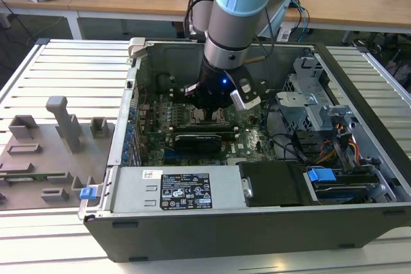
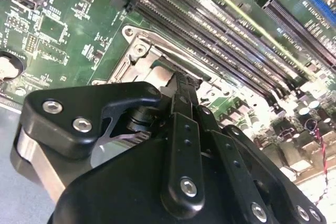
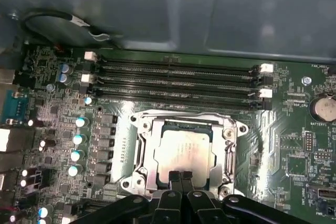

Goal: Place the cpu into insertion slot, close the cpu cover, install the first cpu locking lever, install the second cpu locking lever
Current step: 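Install the second cpu locking lever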

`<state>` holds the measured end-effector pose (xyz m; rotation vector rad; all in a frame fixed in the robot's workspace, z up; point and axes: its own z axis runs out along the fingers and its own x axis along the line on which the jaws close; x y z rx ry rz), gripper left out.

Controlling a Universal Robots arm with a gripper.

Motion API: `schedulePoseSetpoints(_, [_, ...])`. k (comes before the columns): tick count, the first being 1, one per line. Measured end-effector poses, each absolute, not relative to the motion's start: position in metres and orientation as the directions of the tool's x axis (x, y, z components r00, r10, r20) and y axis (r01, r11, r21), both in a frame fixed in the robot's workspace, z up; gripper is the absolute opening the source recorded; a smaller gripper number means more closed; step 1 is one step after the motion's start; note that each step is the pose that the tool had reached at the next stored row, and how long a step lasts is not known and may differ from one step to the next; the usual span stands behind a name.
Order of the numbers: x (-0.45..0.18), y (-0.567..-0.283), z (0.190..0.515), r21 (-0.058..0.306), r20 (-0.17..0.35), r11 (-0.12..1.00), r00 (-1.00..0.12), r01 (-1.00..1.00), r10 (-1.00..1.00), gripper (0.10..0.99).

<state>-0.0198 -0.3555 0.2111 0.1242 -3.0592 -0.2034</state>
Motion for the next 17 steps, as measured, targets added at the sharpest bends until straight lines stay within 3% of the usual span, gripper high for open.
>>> schedulePoseSetpoints(5, [-0.020, -0.346, 0.219, 0.096, 0.071, 0.993, -0.994, -0.076, -0.083, 0.106])
schedulePoseSetpoints(17, [-0.020, -0.343, 0.254, 0.093, 0.071, 0.993, -0.994, -0.076, -0.082, 0.106])
